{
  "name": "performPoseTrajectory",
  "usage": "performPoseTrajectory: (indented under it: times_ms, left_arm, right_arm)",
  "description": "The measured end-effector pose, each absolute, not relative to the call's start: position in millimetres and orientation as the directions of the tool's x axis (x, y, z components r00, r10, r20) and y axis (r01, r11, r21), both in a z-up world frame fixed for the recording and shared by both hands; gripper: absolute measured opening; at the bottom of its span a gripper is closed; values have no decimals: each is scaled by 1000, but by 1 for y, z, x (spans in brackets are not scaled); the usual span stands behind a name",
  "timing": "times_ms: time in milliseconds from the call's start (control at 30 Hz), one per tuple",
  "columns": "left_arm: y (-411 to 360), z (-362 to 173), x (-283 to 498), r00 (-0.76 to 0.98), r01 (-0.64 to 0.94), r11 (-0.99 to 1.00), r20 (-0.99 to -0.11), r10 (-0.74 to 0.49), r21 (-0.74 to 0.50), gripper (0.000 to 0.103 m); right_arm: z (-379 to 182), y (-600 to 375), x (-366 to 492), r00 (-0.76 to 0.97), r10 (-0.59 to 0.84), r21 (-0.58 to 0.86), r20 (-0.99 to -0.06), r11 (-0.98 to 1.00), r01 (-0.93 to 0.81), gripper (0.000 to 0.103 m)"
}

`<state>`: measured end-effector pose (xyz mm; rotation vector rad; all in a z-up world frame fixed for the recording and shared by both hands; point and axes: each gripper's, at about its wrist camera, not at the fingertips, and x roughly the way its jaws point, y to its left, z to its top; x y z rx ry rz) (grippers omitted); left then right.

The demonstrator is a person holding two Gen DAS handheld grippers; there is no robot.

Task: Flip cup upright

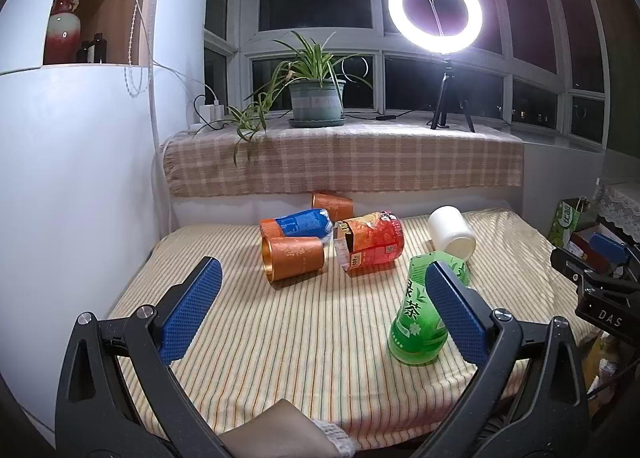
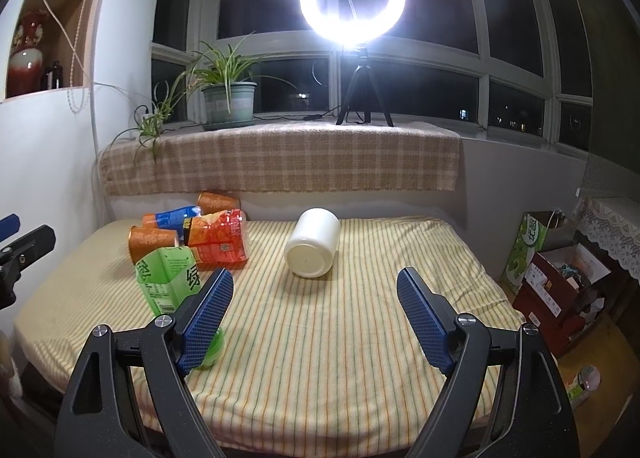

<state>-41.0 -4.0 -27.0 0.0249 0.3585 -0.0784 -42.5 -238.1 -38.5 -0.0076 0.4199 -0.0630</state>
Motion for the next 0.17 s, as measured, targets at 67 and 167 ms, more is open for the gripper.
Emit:
performPoseTrajectory:
  times_ms: [67,167]
  left_arm:
    - [-3,-29,-42,933,78,997,-354,-68,15,103]
    - [-1,-33,-43,935,72,997,-349,-59,27,103]
  right_arm:
    - [-39,-237,-43,911,-63,-23,-406,998,59,84]
    - [-40,-235,-45,911,-57,-17,-409,998,55,84]
